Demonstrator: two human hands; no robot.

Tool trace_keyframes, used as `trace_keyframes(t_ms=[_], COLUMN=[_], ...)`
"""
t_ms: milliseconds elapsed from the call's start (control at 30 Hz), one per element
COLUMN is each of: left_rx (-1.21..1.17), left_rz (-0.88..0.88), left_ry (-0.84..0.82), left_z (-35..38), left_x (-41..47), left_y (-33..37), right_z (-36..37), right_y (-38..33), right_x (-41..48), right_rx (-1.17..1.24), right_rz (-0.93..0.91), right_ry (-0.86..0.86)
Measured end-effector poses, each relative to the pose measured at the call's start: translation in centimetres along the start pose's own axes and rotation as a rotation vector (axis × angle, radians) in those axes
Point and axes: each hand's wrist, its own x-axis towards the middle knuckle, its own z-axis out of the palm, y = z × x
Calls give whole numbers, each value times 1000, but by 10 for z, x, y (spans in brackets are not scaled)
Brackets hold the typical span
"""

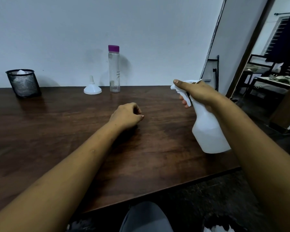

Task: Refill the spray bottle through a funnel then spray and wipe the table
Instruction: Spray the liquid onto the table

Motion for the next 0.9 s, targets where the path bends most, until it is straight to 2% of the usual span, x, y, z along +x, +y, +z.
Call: trace_keyframes(t_ms=[100, 267, 433, 667, 800, 900], left_rx=[-4, 12, 3, -21, -25, -27], left_rz=[-9, -5, -10, -8, -11, -13], left_ry=[7, -5, -3, 3, -9, -5], left_z=[-2, 2, 3, 2, 0, -2], left_x=[1, 1, 3, 2, 0, -1], left_y=[-1, -1, -1, 1, 1, 1], right_z=[-3, -2, 1, -3, -2, -2], right_y=[2, 0, 1, 2, 0, -1], right_x=[4, -1, 3, 0, 1, 1], right_rx=[-18, 30, -50, 48, -43, -39], right_rz=[13, 15, -1, 22, 4, 7], right_ry=[26, -30, 17, 9, 62, 28])
